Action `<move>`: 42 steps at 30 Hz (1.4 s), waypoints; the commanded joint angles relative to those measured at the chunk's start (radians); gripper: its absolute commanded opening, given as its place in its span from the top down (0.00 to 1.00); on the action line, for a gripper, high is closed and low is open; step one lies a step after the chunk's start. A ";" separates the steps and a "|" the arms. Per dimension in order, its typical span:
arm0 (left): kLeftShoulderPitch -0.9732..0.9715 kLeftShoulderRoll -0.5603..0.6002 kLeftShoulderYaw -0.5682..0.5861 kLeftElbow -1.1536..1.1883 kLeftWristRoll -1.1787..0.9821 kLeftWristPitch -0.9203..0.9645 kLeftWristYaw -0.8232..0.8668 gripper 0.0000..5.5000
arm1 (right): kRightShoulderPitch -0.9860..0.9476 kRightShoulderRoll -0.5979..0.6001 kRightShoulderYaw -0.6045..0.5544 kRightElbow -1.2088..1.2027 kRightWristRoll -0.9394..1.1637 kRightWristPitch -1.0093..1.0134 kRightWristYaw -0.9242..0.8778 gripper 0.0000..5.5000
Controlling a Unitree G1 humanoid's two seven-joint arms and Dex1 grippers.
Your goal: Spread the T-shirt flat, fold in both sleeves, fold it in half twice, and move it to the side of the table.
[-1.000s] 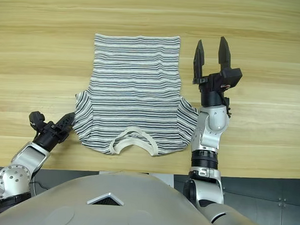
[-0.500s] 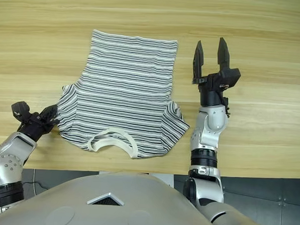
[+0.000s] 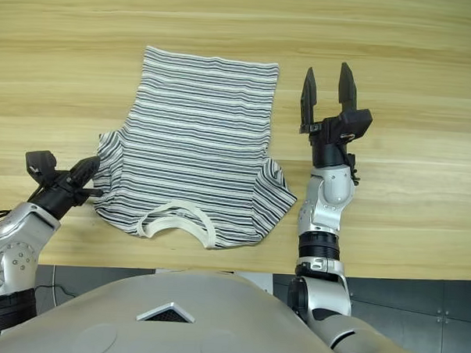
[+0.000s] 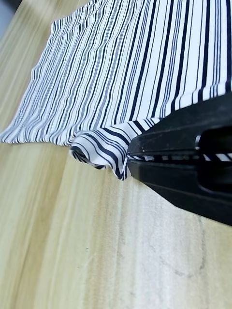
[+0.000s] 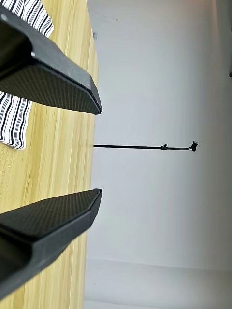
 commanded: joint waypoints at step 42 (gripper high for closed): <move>0.102 -0.026 -0.235 -0.232 0.076 0.046 -0.015 0.98 | 0.001 0.004 0.021 0.005 -0.004 -0.014 -0.005 0.48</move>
